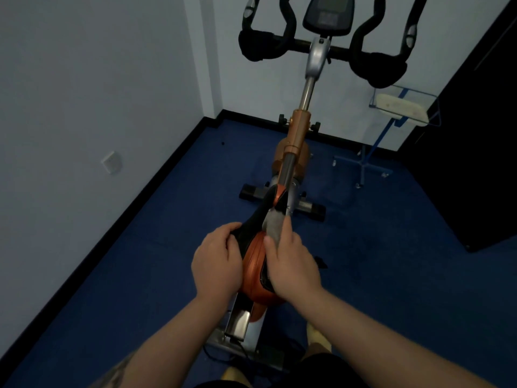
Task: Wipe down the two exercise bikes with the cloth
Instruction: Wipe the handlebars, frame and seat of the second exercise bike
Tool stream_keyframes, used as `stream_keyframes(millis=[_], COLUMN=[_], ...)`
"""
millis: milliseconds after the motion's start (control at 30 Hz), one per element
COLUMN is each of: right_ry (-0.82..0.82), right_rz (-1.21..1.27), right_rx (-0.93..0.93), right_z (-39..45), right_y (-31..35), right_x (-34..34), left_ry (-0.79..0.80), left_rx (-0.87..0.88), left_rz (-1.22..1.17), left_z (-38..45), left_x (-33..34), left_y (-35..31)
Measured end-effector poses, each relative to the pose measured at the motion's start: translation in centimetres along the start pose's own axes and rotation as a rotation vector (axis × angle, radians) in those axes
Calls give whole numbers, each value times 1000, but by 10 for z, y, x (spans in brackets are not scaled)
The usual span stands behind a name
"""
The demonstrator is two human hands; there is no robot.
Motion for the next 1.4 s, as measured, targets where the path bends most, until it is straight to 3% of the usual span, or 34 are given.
stream_keyframes(millis=[100, 233, 400, 567, 733, 867, 967, 1100, 1167, 1233, 1400], right_ry=[42, 67, -83, 35, -50, -2, 73, 99, 41, -11, -114], right_rz=[5, 144, -36, 91, -68, -27, 135, 648, 707, 576, -211], right_rx=[-37, 180, -63, 144, -97, 20, 169, 284, 216, 85, -538], right_z=[-12, 28, -31, 27, -26, 9, 49, 102, 121, 134, 107], right_y=[-9, -21, -1, -11, 2, 1, -4, -12, -5, 5, 39], right_x=[7, 9, 4, 7, 3, 3, 8, 16, 12, 2, 0], left_ry=[-9, 0, -9, 8, -2, -9, -11, -24, -30, -61, -221], left_rx=[-2, -8, 0, -9, -1, -15, -13, -22, -27, -23, -239], left_rz=[5, -4, -5, -17, -18, -13, -5, -11, -23, -38, -74], left_z=[0, 1, 1, 1, 1, 1, 1, 1, 1, -1, -12], left_x=[1, 1, 1, 1, 1, 0, 1, 0, 0, -1, -7], left_y=[0, 2, 1, 1, 0, -1, -1, 2, 4, 5, 22])
Point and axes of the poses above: each hand's wrist, its own z-axis towards the middle knuckle, its own x-axis out of the palm, y = z × x, the point moved 9 cm from there along z, towards the middle knuckle, and after that the axes turned 7 degrees about x, right-handed, at the moved point
